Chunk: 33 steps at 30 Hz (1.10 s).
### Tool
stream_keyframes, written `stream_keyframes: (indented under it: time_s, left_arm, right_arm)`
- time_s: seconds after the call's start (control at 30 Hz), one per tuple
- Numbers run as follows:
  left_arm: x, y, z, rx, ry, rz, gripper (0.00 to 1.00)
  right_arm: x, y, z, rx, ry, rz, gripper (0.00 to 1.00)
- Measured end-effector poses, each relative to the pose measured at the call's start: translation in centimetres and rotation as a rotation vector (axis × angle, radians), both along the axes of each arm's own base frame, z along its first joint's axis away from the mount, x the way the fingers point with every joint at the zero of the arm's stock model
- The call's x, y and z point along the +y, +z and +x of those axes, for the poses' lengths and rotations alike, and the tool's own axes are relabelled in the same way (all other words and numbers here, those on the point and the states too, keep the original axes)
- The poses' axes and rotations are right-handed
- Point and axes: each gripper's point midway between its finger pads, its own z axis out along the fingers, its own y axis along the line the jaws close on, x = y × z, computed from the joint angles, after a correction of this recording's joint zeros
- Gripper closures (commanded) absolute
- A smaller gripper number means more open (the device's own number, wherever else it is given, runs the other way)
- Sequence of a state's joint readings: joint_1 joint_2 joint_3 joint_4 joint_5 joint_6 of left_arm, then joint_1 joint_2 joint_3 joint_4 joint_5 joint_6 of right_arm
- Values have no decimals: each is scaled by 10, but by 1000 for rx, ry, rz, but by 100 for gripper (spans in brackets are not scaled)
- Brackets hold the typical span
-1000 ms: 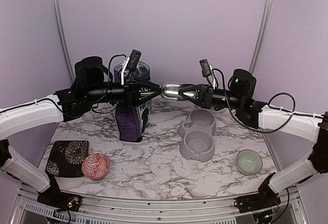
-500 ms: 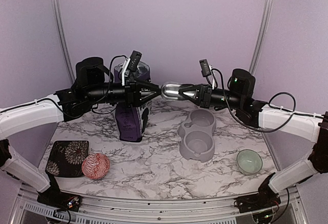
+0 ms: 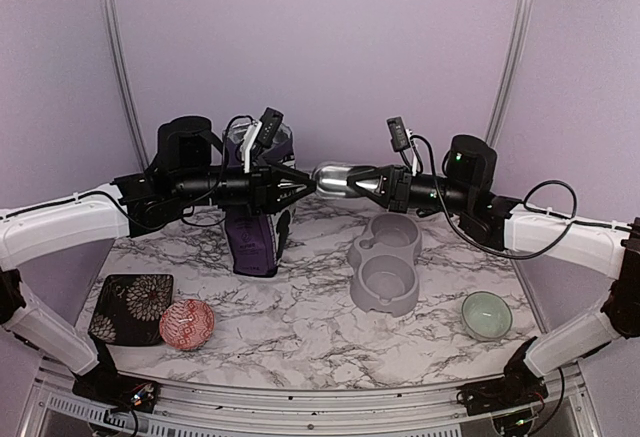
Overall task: Serve the pet food
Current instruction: Pass from the right arm to the left
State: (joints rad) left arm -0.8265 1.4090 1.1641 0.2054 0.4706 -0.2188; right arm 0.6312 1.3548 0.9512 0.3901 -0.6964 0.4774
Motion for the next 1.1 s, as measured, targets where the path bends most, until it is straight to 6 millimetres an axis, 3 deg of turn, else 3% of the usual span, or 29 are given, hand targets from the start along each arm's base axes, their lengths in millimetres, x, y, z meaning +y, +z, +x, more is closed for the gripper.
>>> stream_keyframes:
  time_s: [0.1,0.23,0.43,0.57,0.7,1.1]
  left_arm:
    - [-1,-5,1,9,1,11,72]
    - [-1,-5,1,10,1,11,73]
    - [-1,-5,1,12,2,11,71]
    - [0,-4,1,9,3,10,60]
    - [0,-3,1,7,4,9,59]
    - [1,-1,0,0,4,5,80]
  right_arm:
    - [0,0,0,0,-1,-2,100]
    - [0,0,1,-2,-6,-2,100]
    - [-1,1,1,-7,-11,-4,100]
    - [-2,2,1,-10,-15,-4,100]
    - [-2,0,1,-2,-18,-11,100]
    - [-2,-3,1,7,-18,-20,100]
